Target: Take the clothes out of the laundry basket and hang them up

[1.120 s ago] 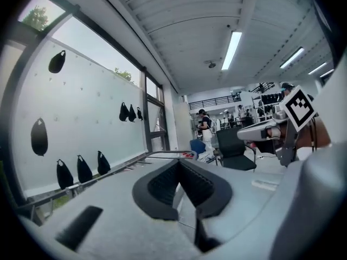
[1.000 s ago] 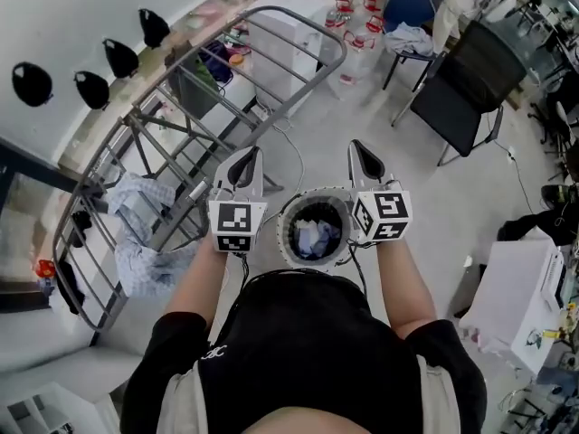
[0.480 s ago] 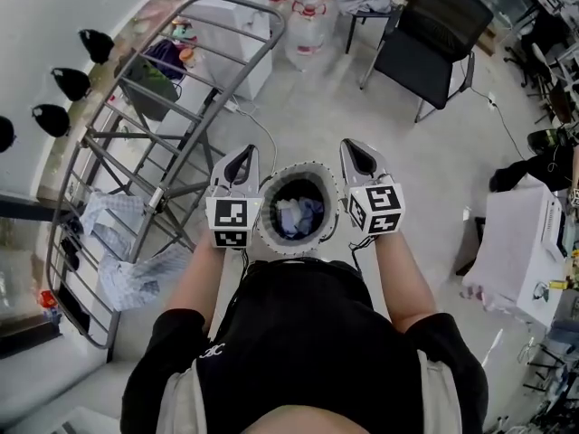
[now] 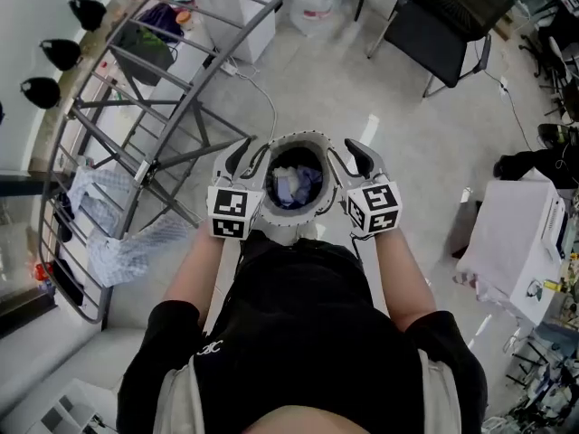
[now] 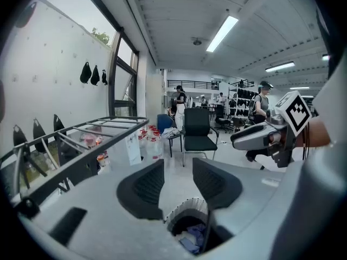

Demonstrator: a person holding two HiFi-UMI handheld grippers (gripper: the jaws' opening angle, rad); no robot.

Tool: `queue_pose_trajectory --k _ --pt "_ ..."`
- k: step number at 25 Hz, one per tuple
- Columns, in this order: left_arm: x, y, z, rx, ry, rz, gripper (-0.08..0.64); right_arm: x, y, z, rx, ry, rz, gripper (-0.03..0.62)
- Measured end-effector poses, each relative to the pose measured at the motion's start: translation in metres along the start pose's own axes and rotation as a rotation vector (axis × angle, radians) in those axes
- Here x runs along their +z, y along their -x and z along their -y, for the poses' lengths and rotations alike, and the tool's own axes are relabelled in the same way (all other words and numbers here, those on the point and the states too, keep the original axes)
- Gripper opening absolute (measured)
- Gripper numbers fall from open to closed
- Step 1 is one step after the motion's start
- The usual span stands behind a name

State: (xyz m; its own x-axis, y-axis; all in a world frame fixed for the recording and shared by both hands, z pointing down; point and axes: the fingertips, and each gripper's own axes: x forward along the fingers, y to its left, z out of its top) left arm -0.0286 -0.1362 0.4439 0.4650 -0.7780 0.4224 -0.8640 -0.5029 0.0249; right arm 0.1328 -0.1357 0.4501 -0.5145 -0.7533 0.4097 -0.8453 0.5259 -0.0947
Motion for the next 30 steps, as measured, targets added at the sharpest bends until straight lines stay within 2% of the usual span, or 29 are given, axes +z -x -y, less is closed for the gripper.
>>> queue_pose_trajectory --k 4,12,17,20,25,30 --pt "-0.04 0.002 0.008 -0.008 0.041 -0.07 0.209 -0.043 -0.004 -0.013 0.05 0.03 -0.099 0.214" --pt "-0.12 0.004 0.01 0.028 0.12 -0.186 0.213 -0.147 -0.031 -0.048 0.178 0.094 -0.346 0.242" --pt "-0.173 0.0 0.004 0.06 0.169 -0.245 0.213 -0.218 -0.068 -0.069 0.238 0.071 -0.469 0.243" --pt "-0.209 -0.005 -0.002 0.082 0.198 -0.281 0.213 -0.27 -0.096 -0.078 0.236 -0.005 -0.543 0.242" --pt "-0.259 -0.017 -0.014 0.102 0.242 -0.319 0.213 -0.363 -0.152 -0.087 0.183 -0.291 -0.686 0.244" --pt "-0.313 -0.042 -0.016 0.057 0.213 -0.373 0.213 -0.452 -0.204 -0.091 0.102 -0.385 -0.774 0.242"
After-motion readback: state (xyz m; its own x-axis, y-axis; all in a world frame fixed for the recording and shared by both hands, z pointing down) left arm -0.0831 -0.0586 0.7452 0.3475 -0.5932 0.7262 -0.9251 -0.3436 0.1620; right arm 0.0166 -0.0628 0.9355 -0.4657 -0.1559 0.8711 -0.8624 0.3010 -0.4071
